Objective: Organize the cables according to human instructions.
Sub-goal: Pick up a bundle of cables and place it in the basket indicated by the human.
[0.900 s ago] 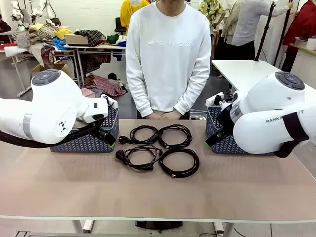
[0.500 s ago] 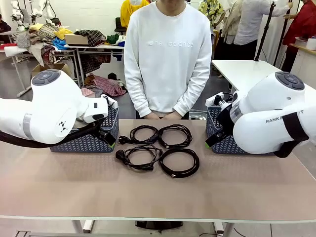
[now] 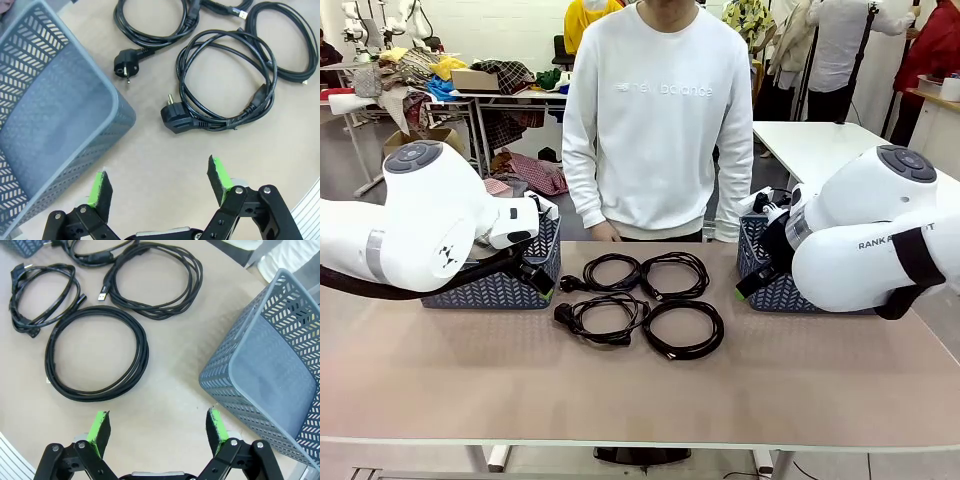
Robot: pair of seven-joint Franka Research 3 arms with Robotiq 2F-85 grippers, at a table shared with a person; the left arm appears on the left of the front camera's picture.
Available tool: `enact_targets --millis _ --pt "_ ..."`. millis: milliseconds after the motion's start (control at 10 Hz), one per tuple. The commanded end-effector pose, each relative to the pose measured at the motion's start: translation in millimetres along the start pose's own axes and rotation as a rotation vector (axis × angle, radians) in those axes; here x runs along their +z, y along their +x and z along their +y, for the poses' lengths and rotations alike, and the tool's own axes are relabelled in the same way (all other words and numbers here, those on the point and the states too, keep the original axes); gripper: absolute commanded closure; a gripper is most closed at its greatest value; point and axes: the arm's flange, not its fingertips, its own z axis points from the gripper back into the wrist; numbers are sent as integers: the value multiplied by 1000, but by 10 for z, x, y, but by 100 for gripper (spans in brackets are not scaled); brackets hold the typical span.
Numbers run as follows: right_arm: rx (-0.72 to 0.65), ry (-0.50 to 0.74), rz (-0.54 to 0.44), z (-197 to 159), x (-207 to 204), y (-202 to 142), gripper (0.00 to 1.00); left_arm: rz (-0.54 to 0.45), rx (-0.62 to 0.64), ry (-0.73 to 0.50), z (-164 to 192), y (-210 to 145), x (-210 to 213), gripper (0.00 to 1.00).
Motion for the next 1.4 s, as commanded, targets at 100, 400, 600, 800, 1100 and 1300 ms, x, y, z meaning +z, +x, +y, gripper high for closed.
enact_targets --millis 100,400,600,800,1100,1300 --pt "2 -3 -11 -80 52 52 0 -25 -15 8 24 30 102 0" --pt "9 83 -62 -425 333 92 0 -41 -104 -5 61 147 525 0" --pt "20 142 -99 -623 501 69 0 -35 -163 -95 136 224 789 0" --pt "45 213 -140 -806 663 -28 0 -13 -184 -165 309 268 996 0" --pt "49 217 -177 -1022 796 -174 0 -67 -175 -278 602 175 1269 0" --pt "55 219 -196 -1067 850 -210 0 -87 -137 -324 799 118 1298 0"
